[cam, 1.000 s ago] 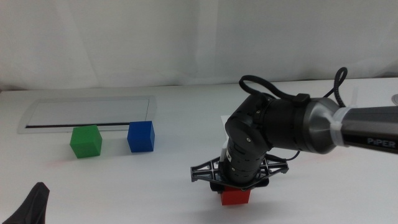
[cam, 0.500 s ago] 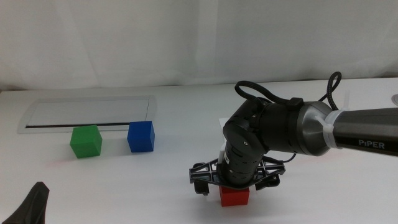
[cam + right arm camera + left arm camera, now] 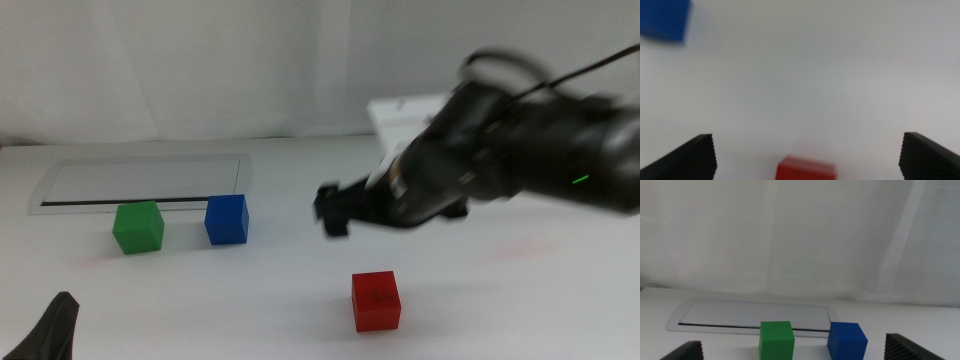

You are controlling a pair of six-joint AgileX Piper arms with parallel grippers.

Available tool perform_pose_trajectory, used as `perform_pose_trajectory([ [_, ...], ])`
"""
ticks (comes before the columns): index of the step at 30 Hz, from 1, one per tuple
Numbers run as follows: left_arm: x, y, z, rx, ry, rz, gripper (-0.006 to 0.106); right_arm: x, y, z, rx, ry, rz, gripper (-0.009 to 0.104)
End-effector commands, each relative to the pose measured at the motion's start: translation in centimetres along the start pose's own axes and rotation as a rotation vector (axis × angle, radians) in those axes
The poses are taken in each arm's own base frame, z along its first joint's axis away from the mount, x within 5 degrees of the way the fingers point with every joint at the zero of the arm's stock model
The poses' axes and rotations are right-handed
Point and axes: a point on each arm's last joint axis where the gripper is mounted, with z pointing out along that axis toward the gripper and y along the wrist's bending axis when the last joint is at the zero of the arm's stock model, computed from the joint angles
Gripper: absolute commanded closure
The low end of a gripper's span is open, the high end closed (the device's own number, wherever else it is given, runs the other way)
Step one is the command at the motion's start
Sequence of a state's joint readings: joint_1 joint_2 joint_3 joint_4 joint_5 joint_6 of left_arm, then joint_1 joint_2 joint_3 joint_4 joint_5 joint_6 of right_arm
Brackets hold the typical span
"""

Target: Stack red cubes first, then green, then blue cubes in a specific spot.

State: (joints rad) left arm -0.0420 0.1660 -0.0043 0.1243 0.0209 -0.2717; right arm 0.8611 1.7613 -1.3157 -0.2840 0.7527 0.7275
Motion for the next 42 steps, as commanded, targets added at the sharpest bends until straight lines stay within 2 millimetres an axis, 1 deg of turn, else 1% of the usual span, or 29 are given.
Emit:
perform_pose_trajectory([
  [1, 1.3, 0.1, 0.1, 0.003, 0.035, -0.017, 0.01, -1.4, -1.6, -2.3, -0.011, -0.082, -0.04, -0.008],
  [5, 1.3, 0.1, 0.1, 0.003, 0.035, -0.017, 0.011, -2.7, -4.8, -6.2, 0.01, -0.16, -0.096, -0.007],
  [7, 1.3, 0.1, 0.1, 0.003, 0.035, -0.017, 0.013, -2.9, -6.2, -8.4, 0.033, -0.185, -0.16, -0.007],
  [9, 1.3, 0.1, 0.1, 0.003, 0.035, -0.017, 0.013, -2.4, -7.1, -10.9, 0.055, -0.196, -0.247, -0.007],
  [11, 1.2, 0.1, 0.1, 0.006, 0.027, -0.017, 0.013, -1.6, -7.8, -13.3, 0.069, -0.197, -0.288, -0.007],
  [12, 1.2, 0.1, 0.1, 0.005, 0.027, -0.041, 0.013, -0.6, -8.3, -15.5, 0.052, -0.201, -0.308, -0.007],
  [13, 1.2, 0.1, 0.1, 0.005, 0.027, -0.054, 0.013, 0.1, -8.6, -16.7, 0.037, -0.219, -0.317, -0.007],
  [14, 1.2, 0.1, 0.1, 0.005, 0.027, -0.06, 0.013, 0.9, -8.9, -17.7, 0.016, -0.235, -0.316, -0.007],
  [15, 1.3, 0.1, 0.1, 0.003, 0.033, -0.065, 0.013, 1.8, -9.1, -18.3, -0.005, -0.241, -0.32, -0.007],
  [17, 1.3, 0.1, 0.1, 0.003, 0.035, -0.071, 0.013, 4.0, -9.7, -19.7, -0.054, -0.252, -0.329, -0.007],
  [20, 1.3, 0.1, 0.1, 0.002, 0.037, -0.07, 0.013, 7.0, -10.5, -21.1, -0.116, -0.257, -0.32, -0.007],
  [23, 1.2, 0.1, 0.1, 0.002, 0.033, -0.084, 0.013, 9.2, -11.5, -22.3, -0.131, -0.316, -0.314, -0.007],
  [25, 0.7, 0.1, 0.1, 0.001, 0.032, -0.105, 0.013, 10.4, -12.3, -23.0, -0.122, -0.359, -0.317, -0.007],
  [27, 0.1, 0.0, 0.0, -0.007, 0.041, -0.143, 0.013, 10.9, -12.5, -23.5, -0.121, -0.378, -0.31, -0.007],
  [30, -2.2, -0.3, -0.2, -0.013, 0.03, -0.168, 0.013, 11.2, -12.7, -23.9, -0.124, -0.395, -0.308, -0.007],
  [31, -2.9, -0.3, -0.3, -0.025, 0.053, -0.167, 0.013, 11.2, -12.7, -24.0, -0.125, -0.397, -0.307, -0.007],
  [34, -5.1, -0.5, -0.7, -0.056, 0.128, -0.094, 0.013, 11.2, -12.7, -24.0, -0.126, -0.404, -0.307, -0.007],
  [35, -6.6, -0.6, -0.9, -0.064, 0.153, -0.037, 0.013, 11.1, -12.7, -24.0, -0.128, -0.409, -0.307, -0.007],
  [36, -7.5, -0.7, -0.9, -0.068, 0.164, -0.021, 0.013, 11.1, -12.7, -24.0, -0.128, -0.41, -0.307, -0.007],
  [40, -10.9, -1.2, -0.6, -0.081, 0.192, -0.026, 0.014, 11.0, -12.7, -24.1, -0.131, -0.422, -0.306, -0.007],
  [42, -12.0, -1.3, 0.1, -0.099, 0.259, -0.024, 0.014, 11.0, -12.7, -24.1, -0.131, -0.422, -0.306, -0.007],
])
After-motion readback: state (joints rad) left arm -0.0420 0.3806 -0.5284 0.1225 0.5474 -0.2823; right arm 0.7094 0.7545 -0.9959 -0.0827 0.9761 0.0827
